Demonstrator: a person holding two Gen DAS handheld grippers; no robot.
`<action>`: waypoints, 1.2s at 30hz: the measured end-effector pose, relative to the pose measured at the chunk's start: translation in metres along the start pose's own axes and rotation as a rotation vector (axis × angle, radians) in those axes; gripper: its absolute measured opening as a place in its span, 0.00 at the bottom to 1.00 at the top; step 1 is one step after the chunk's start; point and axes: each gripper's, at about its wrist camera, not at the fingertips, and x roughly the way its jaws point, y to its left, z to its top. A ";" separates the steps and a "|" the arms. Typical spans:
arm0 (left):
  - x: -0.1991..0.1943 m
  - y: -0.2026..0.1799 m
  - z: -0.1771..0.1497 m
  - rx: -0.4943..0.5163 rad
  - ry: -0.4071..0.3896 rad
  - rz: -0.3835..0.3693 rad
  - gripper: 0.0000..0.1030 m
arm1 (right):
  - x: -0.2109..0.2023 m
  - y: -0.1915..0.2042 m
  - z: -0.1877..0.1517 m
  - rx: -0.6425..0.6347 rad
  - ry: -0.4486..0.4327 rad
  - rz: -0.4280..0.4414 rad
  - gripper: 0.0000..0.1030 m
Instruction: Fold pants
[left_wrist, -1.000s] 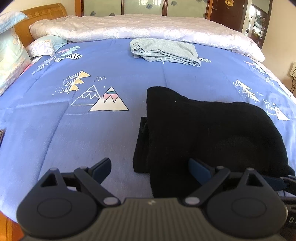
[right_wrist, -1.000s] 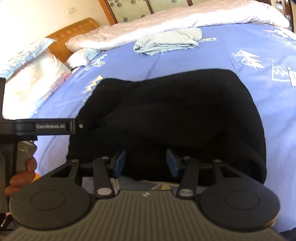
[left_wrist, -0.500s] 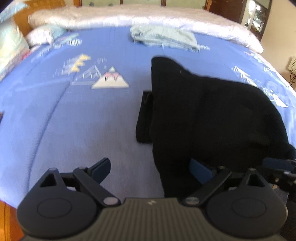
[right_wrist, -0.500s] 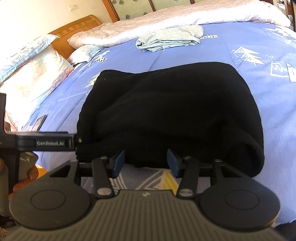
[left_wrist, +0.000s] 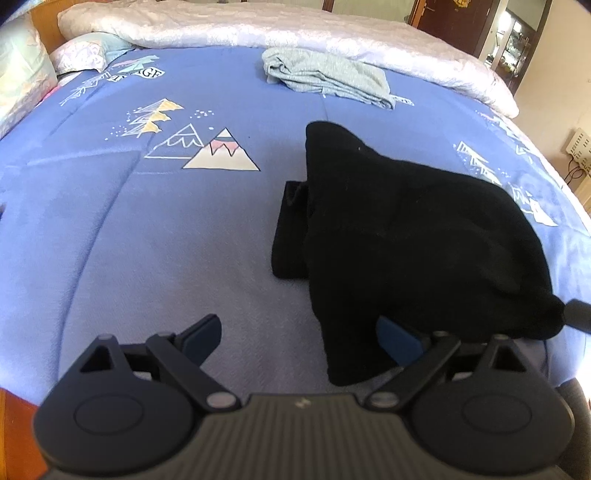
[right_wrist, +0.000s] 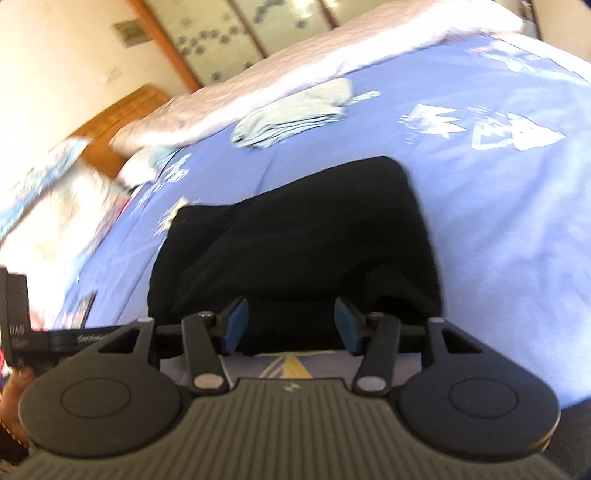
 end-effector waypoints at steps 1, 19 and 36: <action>-0.003 0.000 -0.001 -0.001 -0.004 0.001 0.92 | -0.003 -0.003 -0.001 0.013 0.004 -0.007 0.54; -0.018 -0.026 -0.010 0.082 -0.060 0.079 0.94 | -0.010 -0.012 -0.006 0.018 0.020 0.009 0.69; -0.020 -0.028 -0.015 0.100 -0.085 0.193 1.00 | -0.017 -0.026 -0.009 0.073 0.004 0.004 0.76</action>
